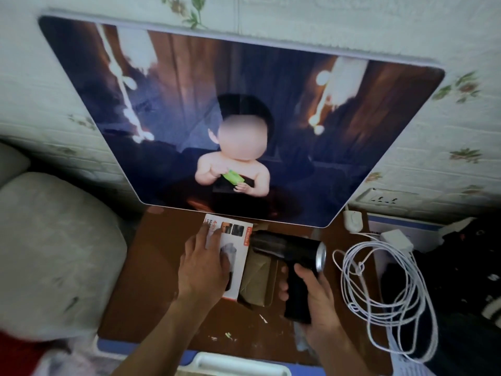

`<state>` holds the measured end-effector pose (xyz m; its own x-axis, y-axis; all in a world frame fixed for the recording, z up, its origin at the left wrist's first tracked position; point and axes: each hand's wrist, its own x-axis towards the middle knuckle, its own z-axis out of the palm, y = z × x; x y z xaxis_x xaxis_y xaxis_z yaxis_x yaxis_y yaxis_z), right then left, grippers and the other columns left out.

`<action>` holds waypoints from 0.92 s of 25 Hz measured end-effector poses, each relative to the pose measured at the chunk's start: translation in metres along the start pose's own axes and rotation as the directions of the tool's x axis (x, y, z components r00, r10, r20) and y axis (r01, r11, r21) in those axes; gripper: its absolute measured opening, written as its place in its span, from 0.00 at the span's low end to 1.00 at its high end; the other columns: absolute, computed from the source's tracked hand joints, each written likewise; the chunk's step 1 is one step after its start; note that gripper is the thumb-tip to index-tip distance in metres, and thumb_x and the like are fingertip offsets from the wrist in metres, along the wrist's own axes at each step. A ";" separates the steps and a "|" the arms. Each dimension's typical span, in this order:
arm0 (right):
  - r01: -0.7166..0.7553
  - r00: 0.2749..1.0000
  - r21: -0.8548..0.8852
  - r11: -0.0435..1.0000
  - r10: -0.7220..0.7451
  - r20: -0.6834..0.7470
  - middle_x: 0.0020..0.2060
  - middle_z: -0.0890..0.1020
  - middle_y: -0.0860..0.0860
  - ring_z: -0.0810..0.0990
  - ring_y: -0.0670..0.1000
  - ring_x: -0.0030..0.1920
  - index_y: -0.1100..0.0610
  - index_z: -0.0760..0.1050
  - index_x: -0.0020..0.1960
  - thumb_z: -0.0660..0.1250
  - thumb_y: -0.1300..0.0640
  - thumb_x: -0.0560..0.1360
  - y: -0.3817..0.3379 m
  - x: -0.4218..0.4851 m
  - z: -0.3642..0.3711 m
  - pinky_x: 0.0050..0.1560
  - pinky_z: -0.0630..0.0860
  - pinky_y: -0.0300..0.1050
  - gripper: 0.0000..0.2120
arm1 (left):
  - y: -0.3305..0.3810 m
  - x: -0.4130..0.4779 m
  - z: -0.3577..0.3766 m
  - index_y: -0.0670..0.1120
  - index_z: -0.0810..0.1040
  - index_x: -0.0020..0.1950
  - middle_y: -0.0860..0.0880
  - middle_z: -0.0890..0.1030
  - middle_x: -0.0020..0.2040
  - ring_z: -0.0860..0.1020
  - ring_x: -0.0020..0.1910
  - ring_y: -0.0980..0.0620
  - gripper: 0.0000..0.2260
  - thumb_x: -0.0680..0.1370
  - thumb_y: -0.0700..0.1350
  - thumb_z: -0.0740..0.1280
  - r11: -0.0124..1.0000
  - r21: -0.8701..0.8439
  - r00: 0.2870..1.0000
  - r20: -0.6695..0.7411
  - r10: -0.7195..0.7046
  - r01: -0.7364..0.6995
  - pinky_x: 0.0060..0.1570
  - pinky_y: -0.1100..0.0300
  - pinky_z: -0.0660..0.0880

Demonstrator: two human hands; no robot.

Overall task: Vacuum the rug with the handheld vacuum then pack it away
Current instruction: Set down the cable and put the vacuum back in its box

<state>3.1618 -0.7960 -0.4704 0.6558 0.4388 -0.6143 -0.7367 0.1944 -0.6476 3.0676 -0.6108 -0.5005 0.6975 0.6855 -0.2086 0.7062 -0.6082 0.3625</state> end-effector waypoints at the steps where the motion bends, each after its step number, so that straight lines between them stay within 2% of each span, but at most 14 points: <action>1: -0.009 1.000 0.003 1.000 0.009 -0.027 0.36 0.77 0.61 0.75 0.53 0.26 0.66 0.69 0.67 0.69 0.61 0.72 0.003 0.002 -0.003 0.23 0.73 0.43 0.25 | 0.000 0.000 0.000 0.53 0.58 0.75 0.47 0.60 0.77 0.60 0.75 0.44 0.24 0.80 0.58 0.56 1.000 0.001 1.000 -0.001 0.000 0.000 0.69 0.45 0.67; 5: -0.032 0.996 -0.056 0.998 0.027 -0.089 0.35 0.77 0.61 0.77 0.55 0.27 0.64 0.71 0.66 0.71 0.61 0.69 0.014 0.005 -0.015 0.25 0.76 0.44 0.27 | -0.001 0.000 0.003 0.53 0.59 0.75 0.46 0.60 0.78 0.60 0.75 0.43 0.24 0.81 0.57 0.56 1.000 -0.013 1.000 -0.013 0.008 -0.008 0.69 0.46 0.66; 8: -0.051 0.995 -0.071 0.996 0.045 -0.088 0.37 0.81 0.60 0.80 0.55 0.30 0.66 0.73 0.64 0.71 0.64 0.71 0.022 0.010 -0.017 0.30 0.80 0.46 0.23 | -0.003 -0.001 0.005 0.53 0.59 0.75 0.47 0.59 0.78 0.59 0.75 0.43 0.24 0.80 0.56 0.57 1.000 -0.019 1.000 -0.003 0.009 -0.009 0.69 0.45 0.66; 12: -0.101 0.991 -0.142 0.985 0.088 -0.097 0.38 0.86 0.56 0.85 0.54 0.37 0.62 0.77 0.59 0.71 0.64 0.74 0.028 0.028 -0.007 0.35 0.82 0.47 0.14 | -0.004 -0.001 0.006 0.52 0.60 0.75 0.46 0.59 0.78 0.59 0.74 0.42 0.24 0.80 0.54 0.59 0.999 -0.037 1.000 -0.016 0.027 -0.027 0.69 0.44 0.67; 13: -0.086 0.991 -0.163 0.983 0.067 -0.119 0.42 0.87 0.54 0.87 0.54 0.41 0.60 0.76 0.60 0.72 0.64 0.73 0.030 0.034 -0.005 0.39 0.83 0.49 0.16 | -0.004 -0.002 0.006 0.52 0.60 0.75 0.46 0.59 0.78 0.59 0.74 0.42 0.24 0.80 0.54 0.59 0.999 -0.040 0.999 -0.023 0.032 -0.033 0.69 0.45 0.67; 15: -0.025 0.990 -0.213 0.977 -0.006 -0.143 0.51 0.86 0.53 0.86 0.54 0.50 0.54 0.72 0.66 0.74 0.65 0.72 0.039 0.047 -0.003 0.49 0.84 0.54 0.25 | -0.005 -0.003 0.007 0.52 0.60 0.75 0.46 0.59 0.78 0.59 0.74 0.43 0.24 0.80 0.53 0.60 0.998 -0.041 0.999 -0.033 0.039 -0.040 0.70 0.45 0.66; 17: 0.017 0.987 -0.271 0.962 -0.060 -0.150 0.56 0.84 0.54 0.84 0.54 0.55 0.49 0.67 0.70 0.74 0.67 0.72 0.046 0.053 -0.003 0.52 0.83 0.54 0.31 | -0.006 -0.003 0.008 0.52 0.59 0.76 0.47 0.58 0.78 0.58 0.74 0.43 0.24 0.80 0.53 0.59 0.998 -0.046 0.999 -0.037 0.037 -0.039 0.70 0.46 0.65; 20: 0.045 0.984 -0.437 0.898 -0.114 -0.134 0.55 0.83 0.50 0.83 0.51 0.55 0.46 0.65 0.72 0.73 0.64 0.74 0.052 0.059 -0.001 0.56 0.81 0.54 0.32 | -0.006 -0.003 0.011 0.52 0.59 0.76 0.47 0.58 0.78 0.57 0.75 0.42 0.24 0.80 0.52 0.60 0.998 -0.058 0.998 -0.041 0.037 -0.040 0.71 0.45 0.65; 23: 0.064 0.986 -0.627 0.776 -0.145 -0.078 0.55 0.84 0.48 0.83 0.49 0.56 0.49 0.70 0.69 0.72 0.63 0.74 0.056 0.060 0.012 0.60 0.80 0.54 0.27 | -0.007 -0.003 0.016 0.52 0.59 0.75 0.46 0.58 0.78 0.58 0.75 0.42 0.24 0.80 0.52 0.59 0.996 -0.075 0.998 -0.057 0.035 -0.039 0.70 0.44 0.65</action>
<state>3.1576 -0.7485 -0.5383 0.7663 0.3360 -0.5476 -0.4267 -0.3709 -0.8248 3.0624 -0.6152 -0.5172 0.7135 0.6858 -0.1436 0.6674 -0.6028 0.4373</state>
